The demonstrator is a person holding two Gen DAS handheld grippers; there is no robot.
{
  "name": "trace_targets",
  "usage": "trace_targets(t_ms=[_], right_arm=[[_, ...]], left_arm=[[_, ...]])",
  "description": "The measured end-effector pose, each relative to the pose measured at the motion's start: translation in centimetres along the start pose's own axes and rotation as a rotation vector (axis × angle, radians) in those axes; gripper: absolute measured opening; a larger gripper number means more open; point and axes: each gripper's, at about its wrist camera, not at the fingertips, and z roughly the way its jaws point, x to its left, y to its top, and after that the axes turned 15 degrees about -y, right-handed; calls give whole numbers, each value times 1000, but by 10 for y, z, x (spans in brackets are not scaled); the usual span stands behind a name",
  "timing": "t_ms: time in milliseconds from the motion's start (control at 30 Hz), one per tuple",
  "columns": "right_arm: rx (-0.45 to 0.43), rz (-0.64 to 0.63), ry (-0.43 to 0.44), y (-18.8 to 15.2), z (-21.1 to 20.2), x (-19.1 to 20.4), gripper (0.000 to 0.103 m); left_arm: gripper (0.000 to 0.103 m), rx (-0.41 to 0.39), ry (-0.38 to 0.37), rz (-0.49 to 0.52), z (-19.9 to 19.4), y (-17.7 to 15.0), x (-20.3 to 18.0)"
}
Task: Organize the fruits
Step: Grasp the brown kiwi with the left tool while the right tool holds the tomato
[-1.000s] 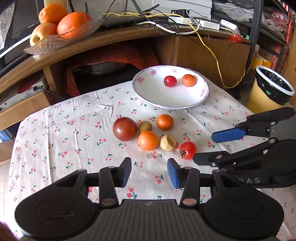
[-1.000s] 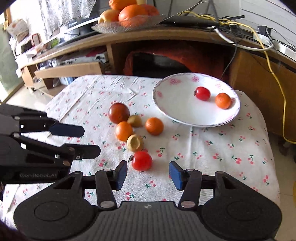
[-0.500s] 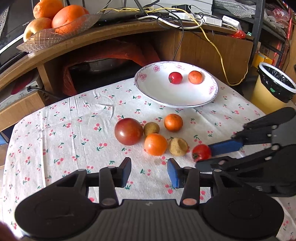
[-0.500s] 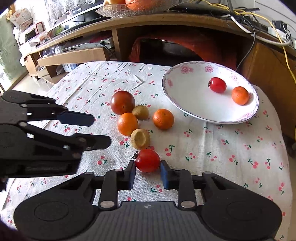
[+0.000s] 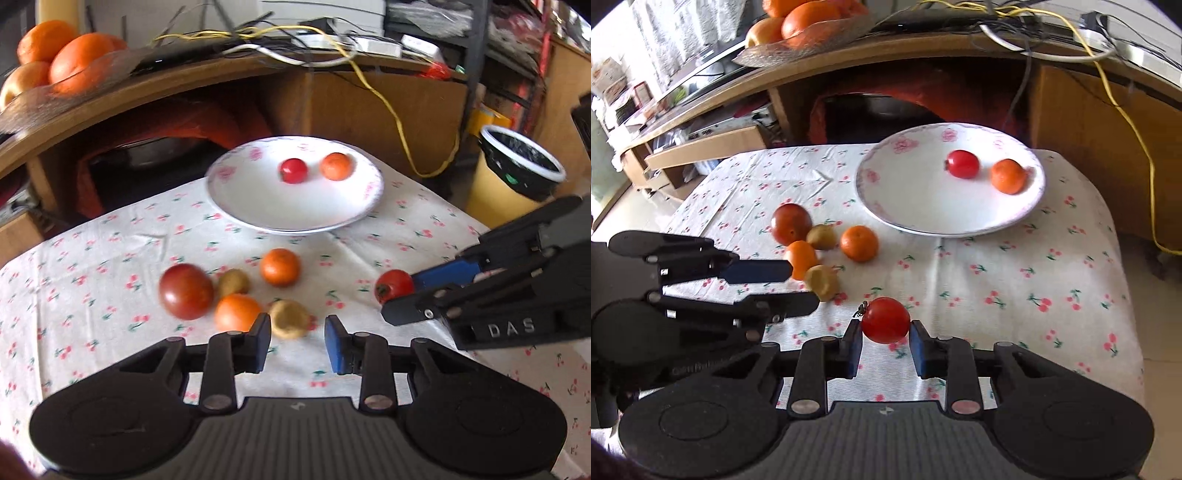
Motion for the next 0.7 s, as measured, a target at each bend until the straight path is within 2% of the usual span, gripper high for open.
trace_targets(t_ms=[133,300,400,500,533,633,700], right_arm=[[9,16,-10,-3,1,-7,22],[12,19,-24,-4,2,-11,22],[16,24,-28,-2,1,-13,23],[12,30,-27,-1,-1,-15,23],[11,33,-25,-1,-2,-17,23],[8,36,-23,-2,-5,-20,23],[11,37,-25,-3,-5,-21,23]], left_arm=[[41,-6,47,45,11,4,-5],[41,-11,58,45,16,8,-2],[41,14,-7,65,7,6,-6],[40,47,-156,35,-8,3,-8],[40,52,-169,28,-12,1,-10],[40,28,-88,65,-13,-1,-16],[41,11,-55,38,-8,0,-12]])
